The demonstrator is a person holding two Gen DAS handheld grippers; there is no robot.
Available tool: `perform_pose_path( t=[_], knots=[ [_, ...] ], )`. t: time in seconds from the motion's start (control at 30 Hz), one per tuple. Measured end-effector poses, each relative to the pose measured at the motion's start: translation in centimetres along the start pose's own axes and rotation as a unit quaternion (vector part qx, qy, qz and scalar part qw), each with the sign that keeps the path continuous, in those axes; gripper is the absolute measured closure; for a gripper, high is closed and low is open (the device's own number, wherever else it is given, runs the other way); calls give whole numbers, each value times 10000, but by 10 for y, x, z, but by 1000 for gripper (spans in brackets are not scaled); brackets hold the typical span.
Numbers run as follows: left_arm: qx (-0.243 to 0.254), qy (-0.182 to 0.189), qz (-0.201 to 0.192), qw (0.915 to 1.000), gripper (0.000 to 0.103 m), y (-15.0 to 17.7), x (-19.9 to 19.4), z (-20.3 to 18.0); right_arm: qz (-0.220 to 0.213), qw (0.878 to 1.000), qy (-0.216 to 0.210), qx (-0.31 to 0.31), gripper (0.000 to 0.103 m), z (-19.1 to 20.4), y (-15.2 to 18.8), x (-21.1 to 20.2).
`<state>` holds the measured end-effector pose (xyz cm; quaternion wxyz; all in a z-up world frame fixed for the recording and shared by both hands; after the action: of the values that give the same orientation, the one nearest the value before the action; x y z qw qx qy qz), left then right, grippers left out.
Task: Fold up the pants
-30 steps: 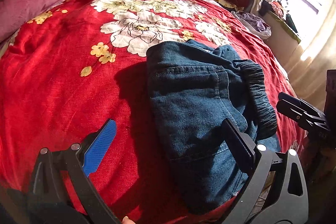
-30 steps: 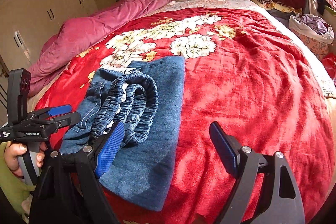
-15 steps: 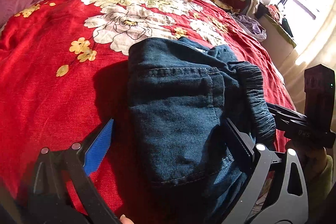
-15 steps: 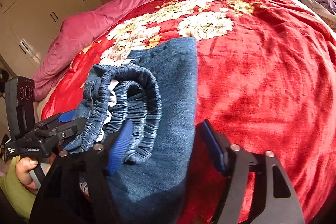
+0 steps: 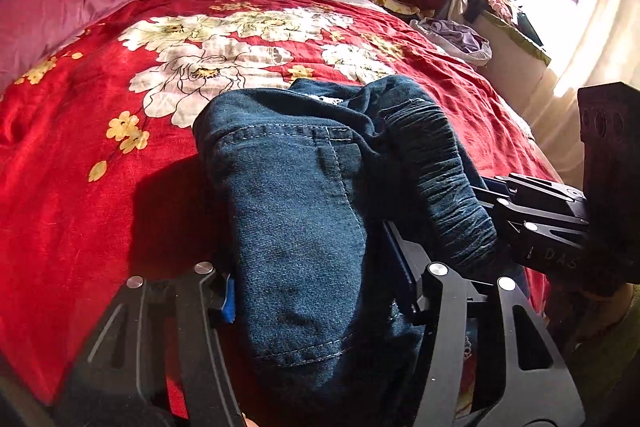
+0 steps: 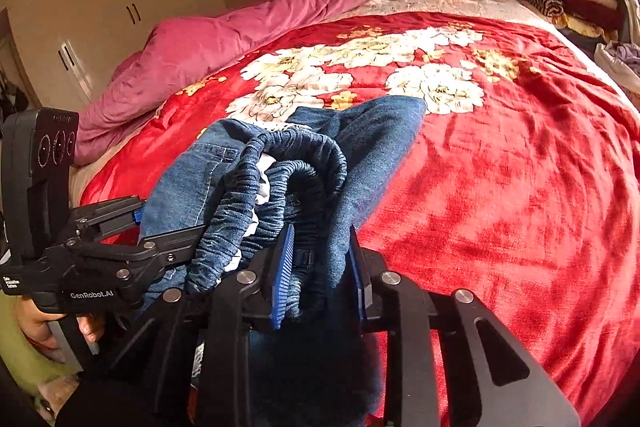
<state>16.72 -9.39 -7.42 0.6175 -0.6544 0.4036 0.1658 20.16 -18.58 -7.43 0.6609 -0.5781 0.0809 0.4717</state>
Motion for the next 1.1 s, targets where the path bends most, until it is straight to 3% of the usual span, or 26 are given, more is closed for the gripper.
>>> perform_pose_path(
  t=[0.2, 0.63, 1.1],
  knots=[
    [-182, 165, -184, 9995, 58, -14, -15, 2, -204, 9994, -12, -296, 81, 19, -13, -11],
    [-74, -83, -463, 9989, 59, -79, -16, 40, -485, 9984, -173, -217, 81, 33, -73, 18],
    [133, -213, -487, 9985, 59, -121, 10, 59, -575, 9983, -104, 42, 81, 15, -116, 52]
  ],
)
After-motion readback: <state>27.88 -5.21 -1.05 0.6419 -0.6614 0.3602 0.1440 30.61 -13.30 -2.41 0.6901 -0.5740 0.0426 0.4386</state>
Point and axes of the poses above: each gripper's, at about its wrist camera, not at the fingertips, and x roughly the way its jaws point, z to its left, y to its underside, the point moved 7 cm from there along x, roughly the way its jaws point, and after that the axes turned 4 degrees about x, right-handed, at the moved point
